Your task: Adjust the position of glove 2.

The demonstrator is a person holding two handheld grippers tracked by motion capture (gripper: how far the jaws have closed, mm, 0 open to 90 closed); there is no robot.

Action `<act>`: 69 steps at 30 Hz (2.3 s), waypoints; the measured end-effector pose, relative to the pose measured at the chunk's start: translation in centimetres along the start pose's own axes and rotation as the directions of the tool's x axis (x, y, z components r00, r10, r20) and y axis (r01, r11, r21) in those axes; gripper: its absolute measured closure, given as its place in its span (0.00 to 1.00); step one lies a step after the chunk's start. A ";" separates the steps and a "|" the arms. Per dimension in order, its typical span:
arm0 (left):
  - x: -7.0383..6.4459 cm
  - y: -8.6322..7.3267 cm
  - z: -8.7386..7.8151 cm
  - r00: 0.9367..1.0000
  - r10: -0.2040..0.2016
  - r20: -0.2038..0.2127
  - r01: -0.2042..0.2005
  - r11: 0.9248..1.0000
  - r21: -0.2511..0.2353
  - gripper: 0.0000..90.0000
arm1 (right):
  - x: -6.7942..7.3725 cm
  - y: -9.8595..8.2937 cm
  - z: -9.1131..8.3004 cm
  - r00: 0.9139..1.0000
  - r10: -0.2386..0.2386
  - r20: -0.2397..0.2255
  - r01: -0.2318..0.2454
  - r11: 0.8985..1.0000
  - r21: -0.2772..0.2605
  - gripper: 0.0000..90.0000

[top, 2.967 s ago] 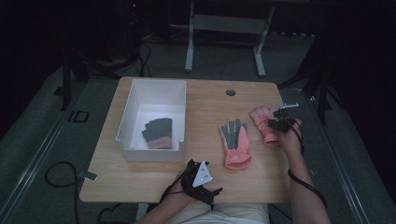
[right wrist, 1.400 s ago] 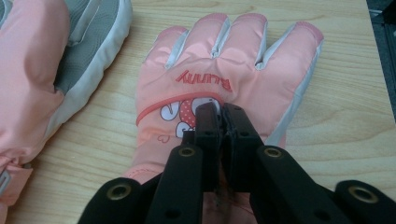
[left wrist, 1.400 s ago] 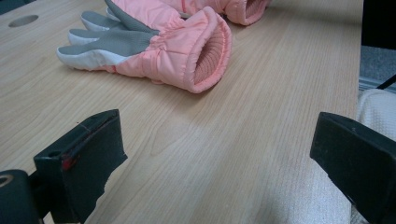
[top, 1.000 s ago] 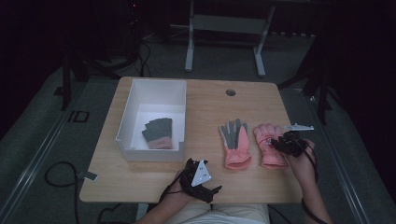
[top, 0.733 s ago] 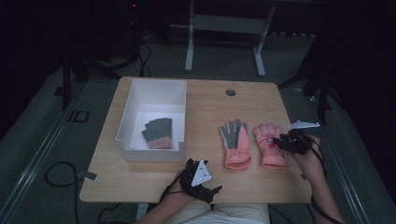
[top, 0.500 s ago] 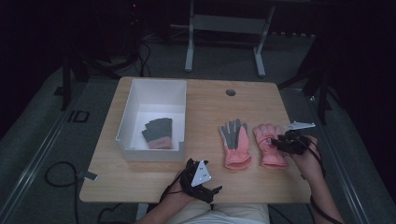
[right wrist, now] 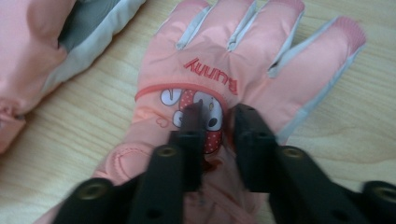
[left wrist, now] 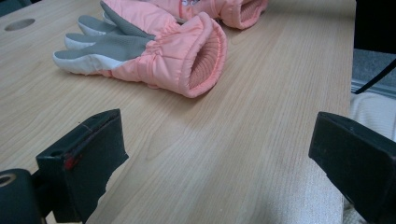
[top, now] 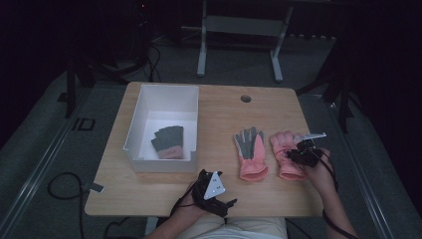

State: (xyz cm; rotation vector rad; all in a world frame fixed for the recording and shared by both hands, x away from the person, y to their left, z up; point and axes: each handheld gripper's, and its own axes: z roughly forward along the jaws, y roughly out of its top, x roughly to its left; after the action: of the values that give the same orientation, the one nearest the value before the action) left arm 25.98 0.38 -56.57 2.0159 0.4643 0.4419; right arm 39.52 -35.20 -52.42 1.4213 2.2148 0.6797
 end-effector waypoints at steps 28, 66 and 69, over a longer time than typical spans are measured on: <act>0.1 0.1 0.0 1.000 0.004 -0.011 -0.004 1.000 -0.003 0.04 | 3.2 5.2 -8.8 0.999 0.025 0.044 -0.016 0.979 -0.204 0.97; 0.1 0.1 -0.2 1.000 0.001 -0.001 -0.001 1.000 -0.015 0.04 | 13.5 6.0 -2.7 0.999 0.038 0.020 -0.034 0.989 -0.141 0.96; 0.2 0.1 -0.2 1.000 0.000 -0.001 0.000 1.000 -0.012 0.04 | 13.5 5.6 -1.4 0.999 0.040 0.013 -0.039 0.992 -0.120 0.96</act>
State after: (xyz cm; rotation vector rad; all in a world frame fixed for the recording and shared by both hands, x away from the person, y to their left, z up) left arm 26.01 0.61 -56.38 2.0040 0.4616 0.4447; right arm 37.42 -21.05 -49.11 1.4087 2.1019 0.7990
